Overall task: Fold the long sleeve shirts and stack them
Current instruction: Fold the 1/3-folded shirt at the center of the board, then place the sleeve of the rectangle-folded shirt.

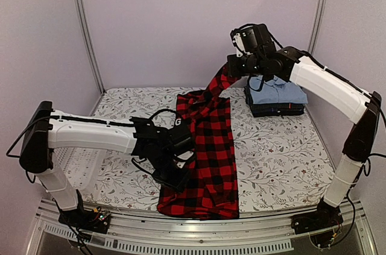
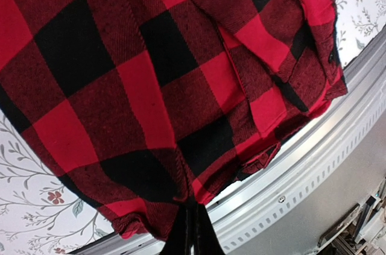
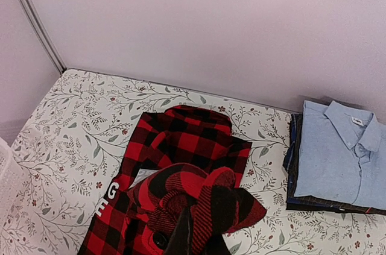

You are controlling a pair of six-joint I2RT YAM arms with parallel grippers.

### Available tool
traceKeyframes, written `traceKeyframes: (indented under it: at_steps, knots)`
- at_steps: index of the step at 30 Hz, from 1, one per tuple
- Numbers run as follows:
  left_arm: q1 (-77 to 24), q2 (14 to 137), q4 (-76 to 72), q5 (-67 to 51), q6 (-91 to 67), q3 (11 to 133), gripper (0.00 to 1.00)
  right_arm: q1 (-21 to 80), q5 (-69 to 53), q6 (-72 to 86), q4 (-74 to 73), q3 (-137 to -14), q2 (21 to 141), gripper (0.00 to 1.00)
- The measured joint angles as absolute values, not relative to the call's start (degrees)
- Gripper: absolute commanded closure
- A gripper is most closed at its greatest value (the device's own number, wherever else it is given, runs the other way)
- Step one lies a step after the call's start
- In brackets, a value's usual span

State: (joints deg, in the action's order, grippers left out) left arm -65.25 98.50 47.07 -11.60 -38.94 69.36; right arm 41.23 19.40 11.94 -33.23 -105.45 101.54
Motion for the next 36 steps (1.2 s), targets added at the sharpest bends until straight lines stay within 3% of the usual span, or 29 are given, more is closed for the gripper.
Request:
traceKeyframes:
  at_steps: [9, 15, 17, 26, 33, 35, 36]
  knots:
    - [-65.56, 100.05, 45.69, -14.02, -37.45, 69.38, 0.96, 41.23, 19.27, 12.91, -33.69, -104.12, 101.45, 1.0]
    - [-65.65, 101.08, 44.73, -15.75, -36.25, 69.45, 0.62, 41.23, 18.87, 13.98, -34.22, -101.86, 101.36, 1.0]
    - [-65.65, 101.19, 44.62, -16.05, -35.75, 69.71, 0.55, 41.23, 18.65, 14.5, -34.79, -100.55, 101.06, 1.0]
    - [-62.57, 98.52, 42.15, -17.39, -36.71, 71.22, 0.52, 41.23, 13.04, 20.99, -35.27, -85.45, 92.51, 1.0]
    - [-51.66, 92.31, 34.33, -19.55, -40.49, 69.06, 0.52, 41.71, -0.75, 29.76, -27.49, -68.14, 82.61, 1.0]
    - [-49.21, 91.53, 31.35, -21.02, -41.54, 67.48, 0.51, 42.61, -3.99, 32.95, -24.16, -63.2, 80.73, 0.95]
    - [-48.18, 91.48, 30.17, -21.69, -42.0, 66.92, 0.5, 43.72, -4.82, 33.98, -23.49, -62.08, 80.6, 0.88]
